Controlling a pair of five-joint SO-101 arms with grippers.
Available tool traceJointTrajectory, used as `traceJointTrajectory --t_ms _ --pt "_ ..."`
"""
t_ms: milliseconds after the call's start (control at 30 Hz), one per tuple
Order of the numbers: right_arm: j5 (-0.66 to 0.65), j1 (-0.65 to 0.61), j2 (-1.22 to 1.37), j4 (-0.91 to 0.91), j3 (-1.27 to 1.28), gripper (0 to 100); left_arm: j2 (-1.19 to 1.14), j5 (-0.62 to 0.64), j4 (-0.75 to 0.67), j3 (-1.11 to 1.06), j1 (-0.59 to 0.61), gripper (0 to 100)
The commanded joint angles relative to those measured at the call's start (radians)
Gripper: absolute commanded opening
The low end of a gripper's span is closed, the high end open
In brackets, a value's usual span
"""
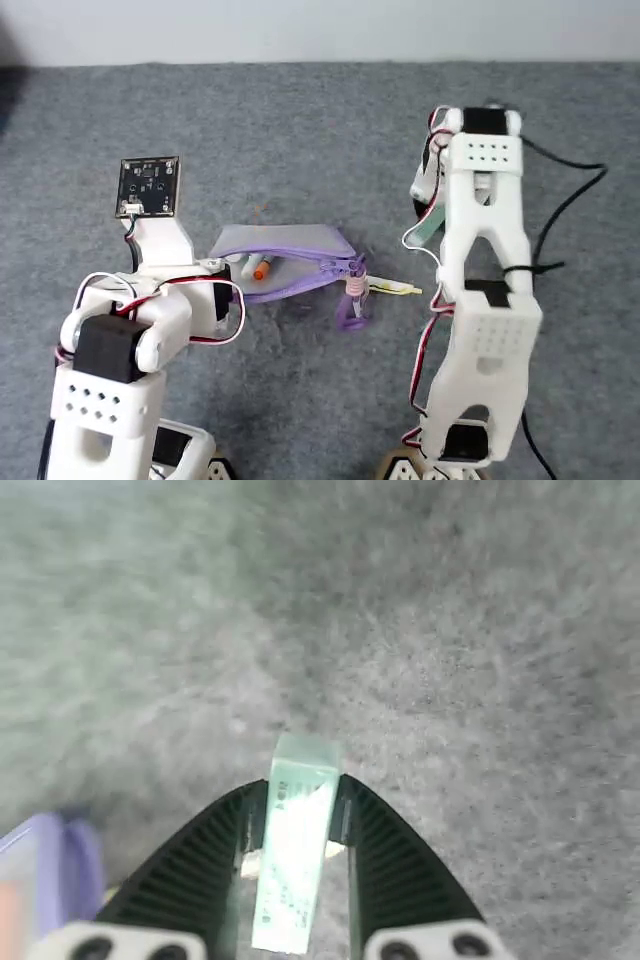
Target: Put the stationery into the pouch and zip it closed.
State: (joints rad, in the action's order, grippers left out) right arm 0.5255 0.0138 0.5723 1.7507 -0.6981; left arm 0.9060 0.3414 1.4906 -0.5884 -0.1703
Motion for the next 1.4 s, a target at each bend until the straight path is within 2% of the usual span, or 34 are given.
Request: traceJointTrajectory --t_ms 0,133,333,433,633,833,1067,1233,1367 --pt "-0.054 -0.058 -0.251 0.045 0.055 0.8 -0.012 0.014 -0.005 0.008 -0.002 1" --pt "-0.083 -0.127 -0.499 0.045 0.226 0.8 -0.012 0.066 -0.008 0.010 -0.003 1" --pt "-0.089 -0.263 -0.868 0.036 0.462 0.8 -0.014 0.068 -0.009 0.012 -0.003 1" --pt "-0.132 -0.361 -1.027 -0.031 0.525 0.8 -0.015 0.068 -0.020 0.027 -0.003 1" --pt "-0.212 -0.552 -1.283 -0.242 0.724 0.8 -0.015 0.069 -0.020 0.082 -0.003 1" --pt "-0.301 -0.697 -1.583 -0.496 1.049 0.8 -0.015 0.069 -0.003 0.084 -0.002 1" --pt "-0.456 -0.727 -1.827 -0.921 1.405 0.8 -0.014 0.069 0.000 0.084 -0.002 1" --pt "-0.517 -0.730 -1.805 -1.086 1.476 0.8 -0.014 0.069 0.000 0.082 -0.002 1" --pt "-0.569 -0.780 -1.782 -1.165 1.537 0.8 -0.014 0.069 0.000 0.081 -0.002 1"
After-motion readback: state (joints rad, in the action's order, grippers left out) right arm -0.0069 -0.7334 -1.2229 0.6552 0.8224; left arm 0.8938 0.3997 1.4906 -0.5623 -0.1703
